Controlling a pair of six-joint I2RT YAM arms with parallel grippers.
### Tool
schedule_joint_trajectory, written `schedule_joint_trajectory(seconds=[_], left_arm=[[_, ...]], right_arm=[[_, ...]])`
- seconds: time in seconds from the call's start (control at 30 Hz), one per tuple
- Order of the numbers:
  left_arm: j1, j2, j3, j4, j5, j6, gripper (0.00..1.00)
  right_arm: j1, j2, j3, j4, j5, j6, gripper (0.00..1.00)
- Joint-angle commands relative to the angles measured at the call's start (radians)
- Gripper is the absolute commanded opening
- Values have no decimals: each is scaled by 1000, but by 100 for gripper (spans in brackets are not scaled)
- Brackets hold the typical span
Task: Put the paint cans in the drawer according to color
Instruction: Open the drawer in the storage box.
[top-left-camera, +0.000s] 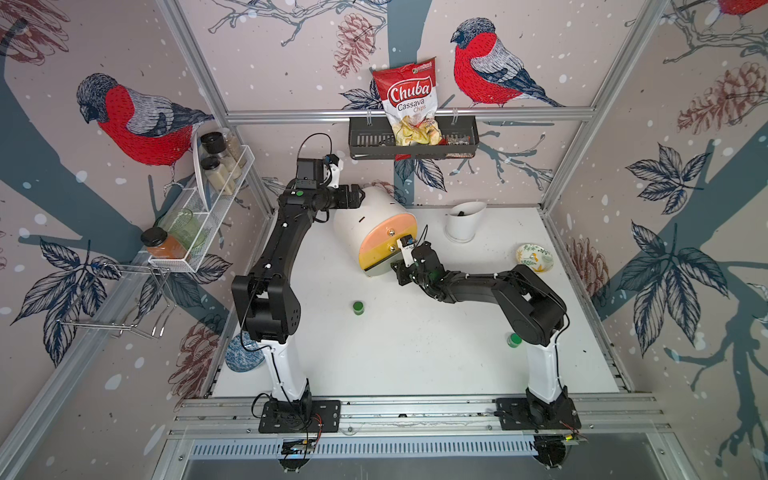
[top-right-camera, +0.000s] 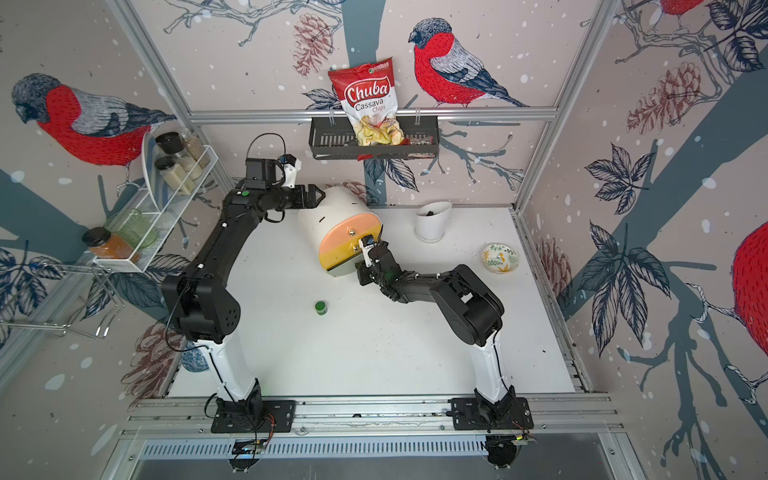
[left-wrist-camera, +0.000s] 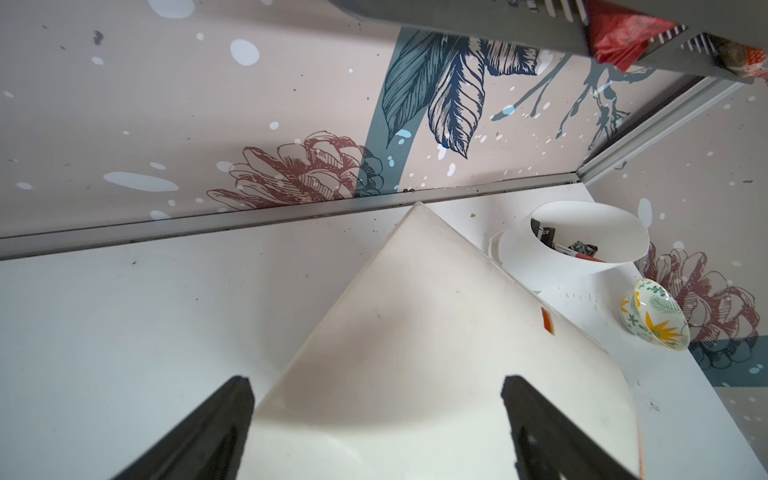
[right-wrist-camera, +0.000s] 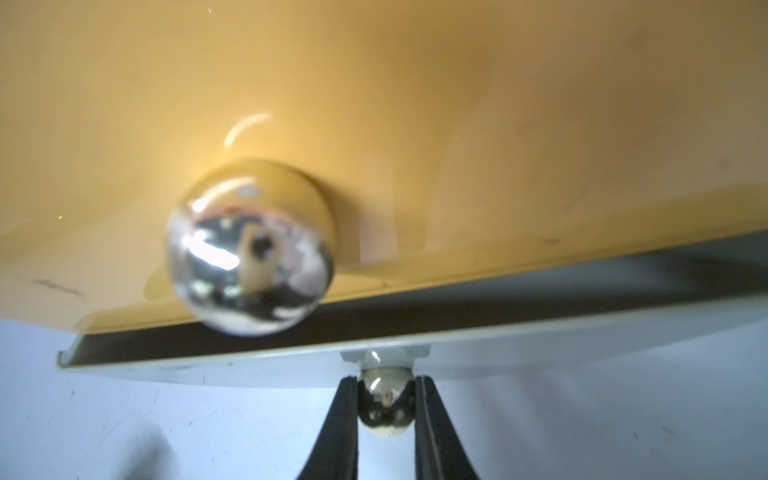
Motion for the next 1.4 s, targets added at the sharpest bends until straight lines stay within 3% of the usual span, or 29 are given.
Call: schedule_joint_trajectory(seconds=[0.0, 0.27, 0.67, 0.93, 1.37], left_arm=[[-8, -43, -23, -14, -62, 3, 96], [-28, -151, -116, 28, -72, -8, 96], [-224, -263, -249, 19, -182, 84, 96], [-241, -283, -333, 57, -192, 81, 96], [-242, -264, -341, 77, -184, 73, 96]], right_arm=[[10, -25, -7, -21, 11, 8, 12], [22, -61, -29, -66, 33, 15, 12], [59, -126, -93, -73, 60, 36, 14], [91, -164, -150, -67, 101, 62, 14], [140, -223, -210, -84, 162, 96, 14]])
